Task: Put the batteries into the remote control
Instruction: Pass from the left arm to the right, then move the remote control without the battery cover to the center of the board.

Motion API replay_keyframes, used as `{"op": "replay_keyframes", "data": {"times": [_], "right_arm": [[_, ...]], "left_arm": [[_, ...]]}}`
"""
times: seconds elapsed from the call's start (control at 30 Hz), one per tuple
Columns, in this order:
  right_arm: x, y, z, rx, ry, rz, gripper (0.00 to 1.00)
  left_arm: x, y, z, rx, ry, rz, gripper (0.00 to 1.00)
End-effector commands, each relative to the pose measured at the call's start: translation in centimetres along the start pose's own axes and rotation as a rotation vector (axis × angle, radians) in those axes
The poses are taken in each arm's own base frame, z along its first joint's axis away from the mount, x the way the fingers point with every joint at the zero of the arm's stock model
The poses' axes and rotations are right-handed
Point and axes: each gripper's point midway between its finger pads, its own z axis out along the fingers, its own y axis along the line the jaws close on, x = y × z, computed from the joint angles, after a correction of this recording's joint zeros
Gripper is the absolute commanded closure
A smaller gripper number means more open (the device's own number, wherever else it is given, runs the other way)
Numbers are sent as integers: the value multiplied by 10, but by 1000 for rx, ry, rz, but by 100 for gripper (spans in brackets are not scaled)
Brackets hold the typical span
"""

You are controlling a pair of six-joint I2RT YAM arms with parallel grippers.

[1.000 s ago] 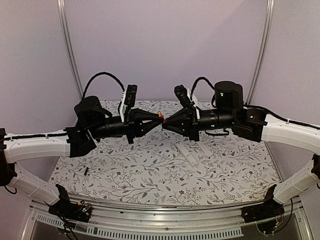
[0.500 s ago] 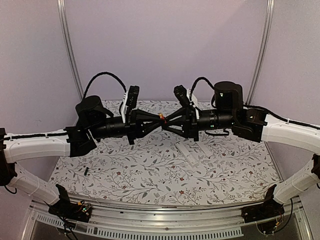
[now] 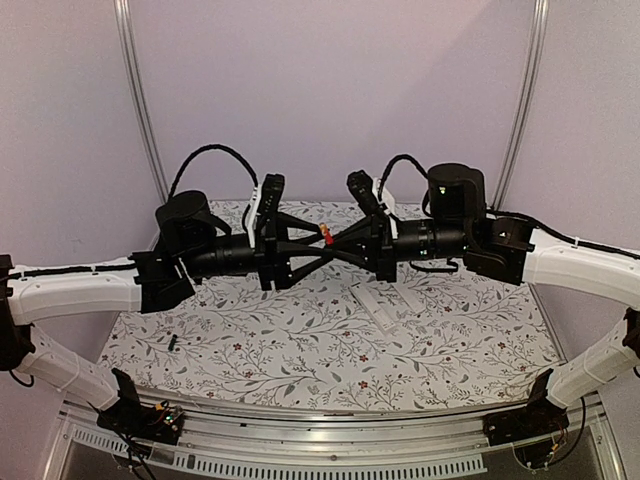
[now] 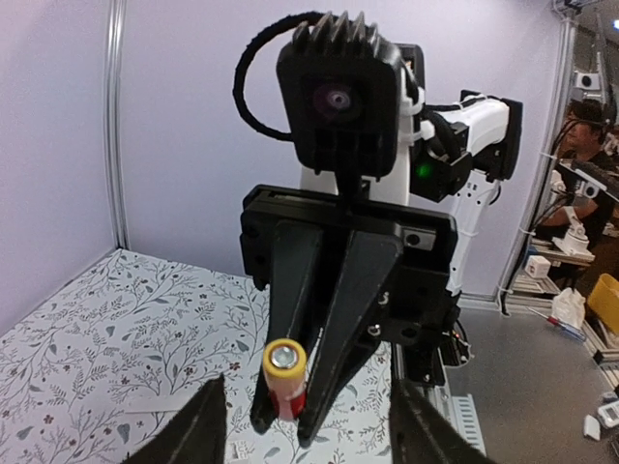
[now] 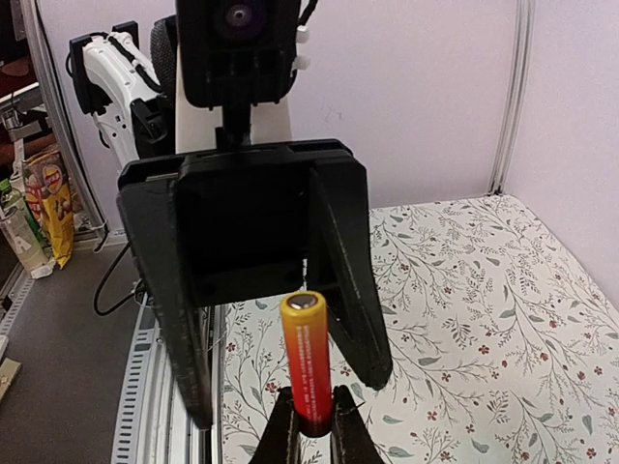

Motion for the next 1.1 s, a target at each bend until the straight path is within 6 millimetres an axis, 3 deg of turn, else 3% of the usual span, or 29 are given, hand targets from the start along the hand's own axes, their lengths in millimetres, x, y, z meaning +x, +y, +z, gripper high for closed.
{"op": "replay_keyframes", "data": {"times": [0.0, 0.17, 0.37, 0.53, 0.67, 0.77, 0.87, 0.97, 1.07], "right_arm": [[-6, -12, -4, 72, -11, 3, 100], [6, -32, -9, 132, 7, 60, 100], [53, -71, -24, 300, 158, 179, 100], [108, -103, -54, 441, 278, 359, 100], [143, -121, -81, 541, 332, 452, 100], [156, -133, -100, 586, 326, 490, 100], [166, -142, -112, 598, 327, 510, 100], [170, -147, -122, 609, 323, 530, 100], [165, -148, -131, 628, 296, 544, 100]], "left_arm": [[9, -2, 3, -23, 41, -10, 22], [3, 4, -4, -77, 35, 15, 4], [8, 24, -16, -219, 87, 39, 4], [51, 56, -22, -362, 315, 107, 7], [88, 60, -11, -277, 475, 179, 5], [108, 51, 7, -108, 566, 276, 2], [133, 48, 22, 76, 646, 482, 0], [149, 66, 41, 185, 662, 610, 0], [176, 100, 62, 270, 721, 582, 0]]}}
